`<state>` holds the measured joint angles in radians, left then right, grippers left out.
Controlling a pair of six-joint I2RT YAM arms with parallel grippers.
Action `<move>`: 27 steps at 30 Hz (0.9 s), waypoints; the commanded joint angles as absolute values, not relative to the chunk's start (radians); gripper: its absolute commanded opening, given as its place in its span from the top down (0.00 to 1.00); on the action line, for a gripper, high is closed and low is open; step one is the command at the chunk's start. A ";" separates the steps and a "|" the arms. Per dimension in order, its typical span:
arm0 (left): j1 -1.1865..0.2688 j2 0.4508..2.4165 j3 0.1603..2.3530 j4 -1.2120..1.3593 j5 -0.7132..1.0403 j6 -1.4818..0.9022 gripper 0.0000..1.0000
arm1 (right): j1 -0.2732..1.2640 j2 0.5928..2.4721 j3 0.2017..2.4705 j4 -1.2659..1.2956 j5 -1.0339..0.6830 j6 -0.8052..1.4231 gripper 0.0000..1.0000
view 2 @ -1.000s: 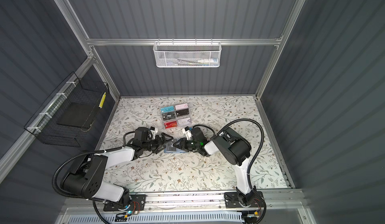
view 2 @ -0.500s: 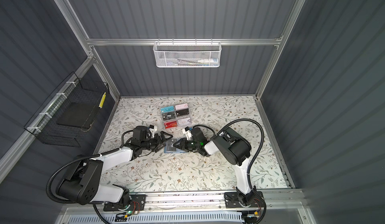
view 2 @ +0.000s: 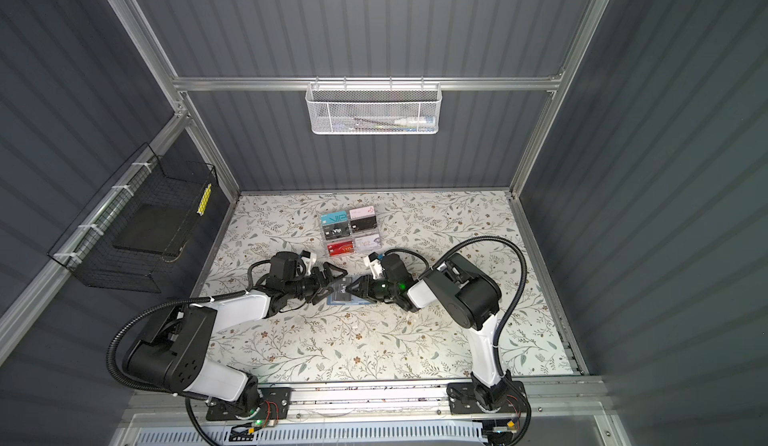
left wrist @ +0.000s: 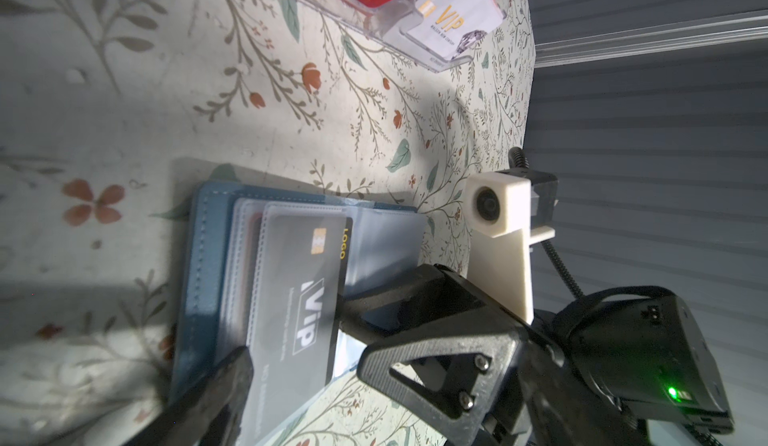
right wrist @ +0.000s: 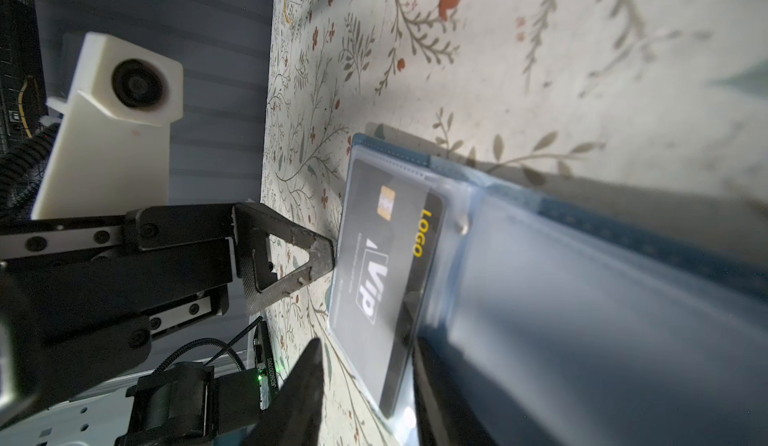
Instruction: Take the credit cards out of the card holder
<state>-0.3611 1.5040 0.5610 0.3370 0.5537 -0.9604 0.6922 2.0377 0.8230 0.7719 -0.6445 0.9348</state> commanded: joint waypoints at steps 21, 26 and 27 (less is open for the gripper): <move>-0.367 1.581 0.508 0.423 0.566 -0.959 0.00 | 0.691 2.074 0.838 0.735 -0.649 0.915 0.62; -0.366 1.588 0.494 0.434 0.566 -0.959 0.00 | 0.692 2.101 0.840 0.804 -0.674 0.963 0.62; -0.366 1.589 0.494 0.435 0.566 -0.960 0.00 | 0.692 2.106 0.841 0.815 -0.681 0.971 0.62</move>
